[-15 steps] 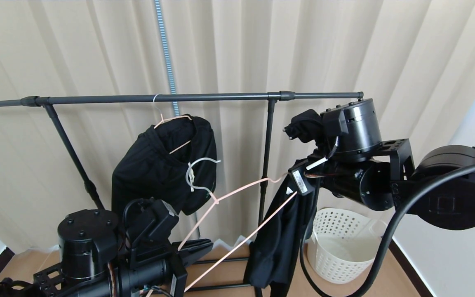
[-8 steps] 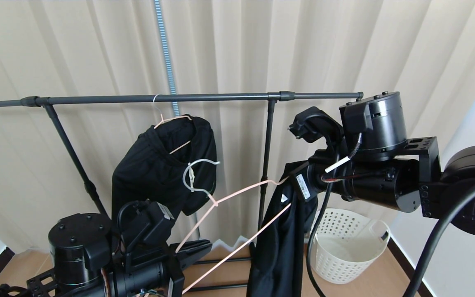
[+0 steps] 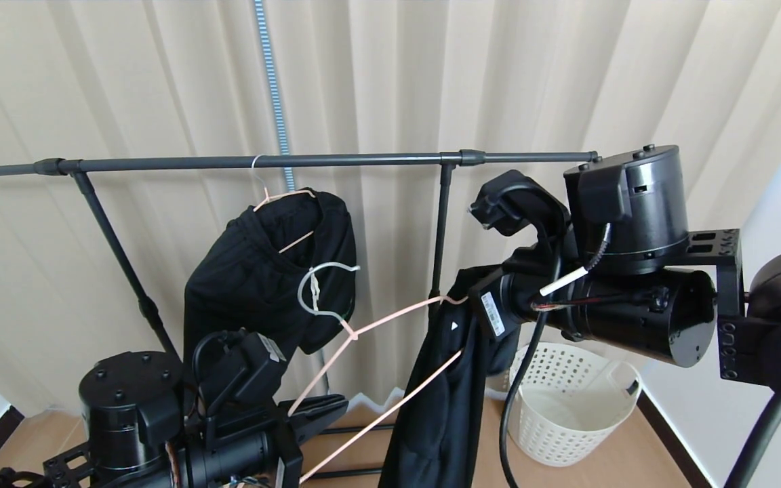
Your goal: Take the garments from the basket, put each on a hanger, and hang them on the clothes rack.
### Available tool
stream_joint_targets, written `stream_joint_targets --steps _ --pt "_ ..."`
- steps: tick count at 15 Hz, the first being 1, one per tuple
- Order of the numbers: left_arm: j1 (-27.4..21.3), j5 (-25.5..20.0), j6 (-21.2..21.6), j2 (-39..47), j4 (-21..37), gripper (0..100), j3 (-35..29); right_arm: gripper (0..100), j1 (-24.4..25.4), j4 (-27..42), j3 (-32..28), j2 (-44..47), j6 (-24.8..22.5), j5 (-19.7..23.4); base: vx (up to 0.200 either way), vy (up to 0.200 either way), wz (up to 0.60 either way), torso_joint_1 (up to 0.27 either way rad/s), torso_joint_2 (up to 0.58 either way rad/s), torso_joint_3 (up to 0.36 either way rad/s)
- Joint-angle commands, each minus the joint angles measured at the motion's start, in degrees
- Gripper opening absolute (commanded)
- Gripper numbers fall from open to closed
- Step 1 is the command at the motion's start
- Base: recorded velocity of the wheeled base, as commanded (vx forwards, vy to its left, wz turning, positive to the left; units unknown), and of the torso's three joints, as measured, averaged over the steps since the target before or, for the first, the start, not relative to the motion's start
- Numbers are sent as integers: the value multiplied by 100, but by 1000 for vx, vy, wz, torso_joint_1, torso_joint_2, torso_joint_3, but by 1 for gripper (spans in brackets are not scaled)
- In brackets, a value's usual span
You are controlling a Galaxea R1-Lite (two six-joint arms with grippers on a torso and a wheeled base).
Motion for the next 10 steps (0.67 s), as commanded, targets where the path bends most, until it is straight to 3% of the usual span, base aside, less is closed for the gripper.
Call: stream_joint_targets --steps 1,3,6,10 --pt "-6 -1 -1 -2 3 0 4 0 260 -67 -3 -2 130 -124 0 0 0 0 0 0" --pt "-6 -1 -1 -11 3 0 4 0 497 -102 -3 51 253 -361 0 0 0 0 0 0" --pt "-6 -1 -1 -2 -50 0 39 0 699 -111 15 139 412 -361 0 0 0 0 0 0" --pt "-6 -1 8 51 -155 0 65 0 1068 -849 402 104 491 -326 0 0 0 0 0 0"
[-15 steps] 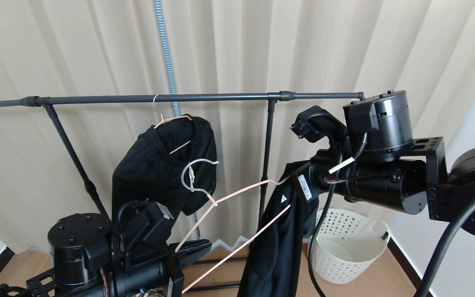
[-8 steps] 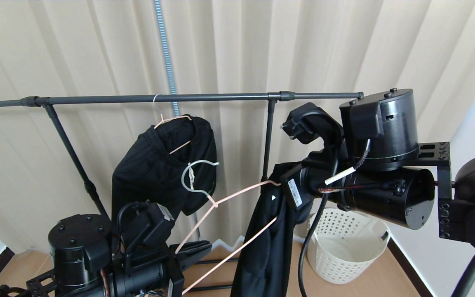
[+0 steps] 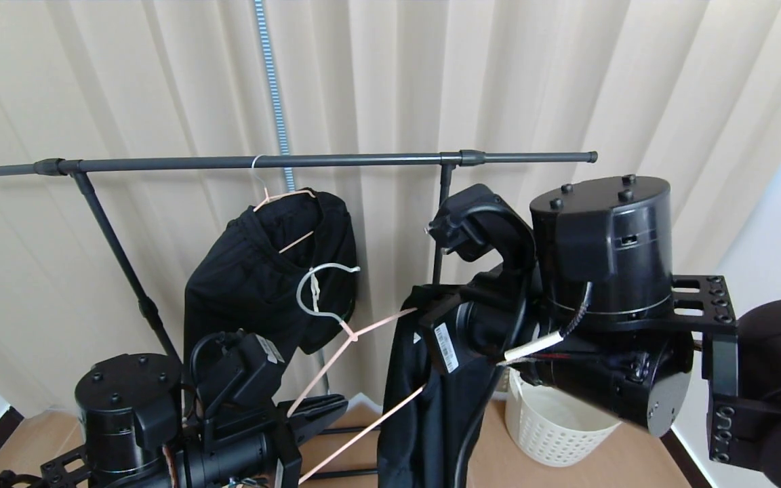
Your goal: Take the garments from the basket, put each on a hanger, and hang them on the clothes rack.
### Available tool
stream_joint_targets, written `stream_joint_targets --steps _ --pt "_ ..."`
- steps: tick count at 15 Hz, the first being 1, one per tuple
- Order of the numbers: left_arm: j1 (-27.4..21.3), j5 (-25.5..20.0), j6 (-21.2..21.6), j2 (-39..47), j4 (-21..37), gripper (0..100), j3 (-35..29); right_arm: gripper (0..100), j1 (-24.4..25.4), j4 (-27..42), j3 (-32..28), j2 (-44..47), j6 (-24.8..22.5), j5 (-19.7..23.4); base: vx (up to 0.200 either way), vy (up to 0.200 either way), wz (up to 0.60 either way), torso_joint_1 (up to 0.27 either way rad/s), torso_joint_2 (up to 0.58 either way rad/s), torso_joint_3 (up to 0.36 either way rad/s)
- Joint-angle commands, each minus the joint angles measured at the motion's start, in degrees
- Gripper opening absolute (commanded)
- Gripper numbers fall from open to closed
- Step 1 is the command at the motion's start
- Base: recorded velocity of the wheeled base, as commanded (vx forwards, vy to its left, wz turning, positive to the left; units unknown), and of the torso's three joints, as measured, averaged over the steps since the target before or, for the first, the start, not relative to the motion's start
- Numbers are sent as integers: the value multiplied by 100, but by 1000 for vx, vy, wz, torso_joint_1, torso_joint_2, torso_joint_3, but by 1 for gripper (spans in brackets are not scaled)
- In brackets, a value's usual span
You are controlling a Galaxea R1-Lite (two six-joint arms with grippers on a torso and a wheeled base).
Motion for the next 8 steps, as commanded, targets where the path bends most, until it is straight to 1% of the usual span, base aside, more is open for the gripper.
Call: stream_joint_targets --steps 1,4,6,8 --pt "0 1 0 25 -2 0 -7 0 200 -34 127 -45 -6 6 0 0 0 0 0 0" --pt "0 1 -9 25 -10 0 2 0 454 -43 153 -124 65 15 0 0 0 0 0 0" --pt "0 1 -9 43 -10 0 2 0 630 -69 109 -124 311 6 0 0 0 0 0 0" --pt "-9 1 -9 25 -10 0 11 0 692 -377 118 -98 416 -12 0 0 0 0 0 0"
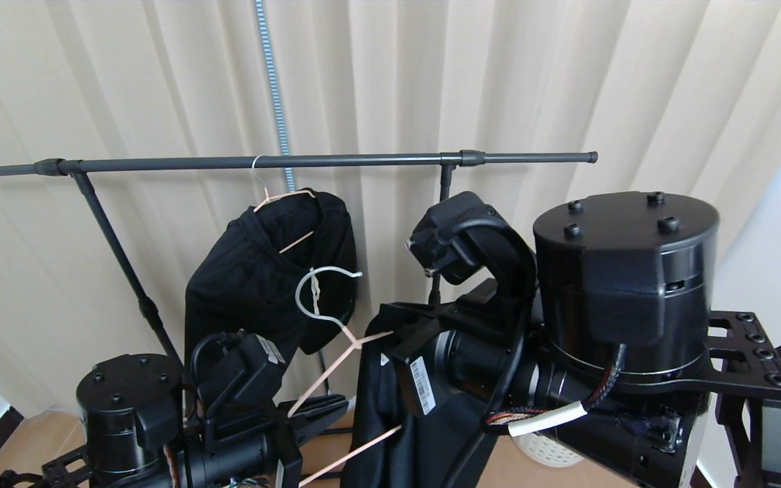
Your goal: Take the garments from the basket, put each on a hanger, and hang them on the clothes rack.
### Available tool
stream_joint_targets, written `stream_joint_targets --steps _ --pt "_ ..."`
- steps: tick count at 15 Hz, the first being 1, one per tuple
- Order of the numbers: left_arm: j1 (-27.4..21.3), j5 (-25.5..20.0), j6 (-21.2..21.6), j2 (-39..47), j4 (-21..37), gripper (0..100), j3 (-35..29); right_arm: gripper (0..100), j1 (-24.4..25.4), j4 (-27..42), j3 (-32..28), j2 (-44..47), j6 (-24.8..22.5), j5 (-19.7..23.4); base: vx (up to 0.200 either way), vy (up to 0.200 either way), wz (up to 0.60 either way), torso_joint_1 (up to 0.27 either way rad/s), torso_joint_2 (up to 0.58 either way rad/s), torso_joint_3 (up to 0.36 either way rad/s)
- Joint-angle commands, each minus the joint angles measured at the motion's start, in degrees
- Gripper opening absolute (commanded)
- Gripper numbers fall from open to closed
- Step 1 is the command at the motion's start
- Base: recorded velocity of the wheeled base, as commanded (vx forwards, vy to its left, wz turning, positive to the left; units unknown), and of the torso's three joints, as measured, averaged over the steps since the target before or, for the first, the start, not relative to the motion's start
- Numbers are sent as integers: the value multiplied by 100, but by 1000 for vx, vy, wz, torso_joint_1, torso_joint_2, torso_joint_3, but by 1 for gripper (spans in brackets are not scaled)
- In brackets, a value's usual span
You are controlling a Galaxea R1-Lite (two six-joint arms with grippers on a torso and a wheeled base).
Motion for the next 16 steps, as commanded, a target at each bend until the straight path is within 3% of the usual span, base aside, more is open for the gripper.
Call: stream_joint_targets --steps 1,9,10,16 --pt "-6 -1 8 6 3 0 6 0 62 -205 13 27 50 -17 0 0 0 0 0 0" --pt "-24 -1 -1 58 -366 0 146 0 53 -258 40 44 50 -52 0 0 0 0 0 0" --pt "-24 -1 -1 58 -366 0 146 100 53 -258 40 36 50 -52 0 0 0 0 0 0" --pt "-217 -1 -1 -29 -524 0 234 100 -395 -275 -127 44 42 -70 0 0 0 0 0 0"
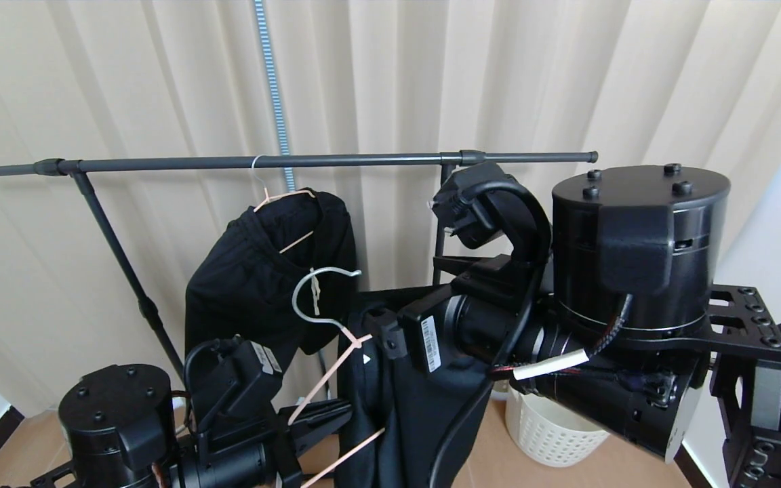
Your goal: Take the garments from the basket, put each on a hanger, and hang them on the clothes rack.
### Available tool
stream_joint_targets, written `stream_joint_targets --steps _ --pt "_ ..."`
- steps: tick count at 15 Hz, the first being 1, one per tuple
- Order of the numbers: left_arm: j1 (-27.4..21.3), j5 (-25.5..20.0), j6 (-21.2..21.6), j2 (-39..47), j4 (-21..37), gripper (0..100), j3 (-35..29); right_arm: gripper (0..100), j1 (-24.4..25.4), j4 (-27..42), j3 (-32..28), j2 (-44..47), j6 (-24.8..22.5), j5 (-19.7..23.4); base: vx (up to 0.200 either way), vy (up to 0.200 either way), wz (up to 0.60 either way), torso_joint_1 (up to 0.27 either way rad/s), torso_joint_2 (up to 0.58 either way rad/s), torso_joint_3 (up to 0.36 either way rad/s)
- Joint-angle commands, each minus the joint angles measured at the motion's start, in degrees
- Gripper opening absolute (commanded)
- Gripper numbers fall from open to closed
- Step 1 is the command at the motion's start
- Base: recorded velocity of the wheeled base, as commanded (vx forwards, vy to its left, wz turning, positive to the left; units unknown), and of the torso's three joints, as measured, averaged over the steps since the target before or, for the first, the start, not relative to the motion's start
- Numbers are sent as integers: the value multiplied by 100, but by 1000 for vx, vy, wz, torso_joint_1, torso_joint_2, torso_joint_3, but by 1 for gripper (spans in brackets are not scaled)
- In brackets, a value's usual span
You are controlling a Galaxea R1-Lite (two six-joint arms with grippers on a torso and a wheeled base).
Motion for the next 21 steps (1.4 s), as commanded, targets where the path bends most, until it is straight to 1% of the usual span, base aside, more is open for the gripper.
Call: stream_joint_targets --steps 1,7,14,17,19,20,21 --pt "-27 -1 -5 -18 -24 0 5 100 -81 -3 -41 43 1 -4 0 0 0 0 0 0" --pt "52 8 -40 -36 -164 0 -4 100 -81 23 -5 78 -16 -48 0 0 0 0 0 0" --pt "439 -1 -66 61 -340 0 -66 100 -2 67 126 -98 -69 -39 0 0 0 0 0 0" --pt "527 -9 -57 61 -463 0 -57 100 25 67 293 -239 -245 -12 0 0 0 0 0 0" --pt "536 -18 -57 61 -472 0 -57 100 16 67 452 -371 -482 23 0 0 0 0 0 0" --pt "544 -36 -48 61 -472 0 -22 100 16 67 557 -441 -667 31 0 0 0 0 0 0" --pt "553 -62 -48 43 -472 0 14 100 -72 67 724 -529 -992 216 0 0 0 0 0 0"
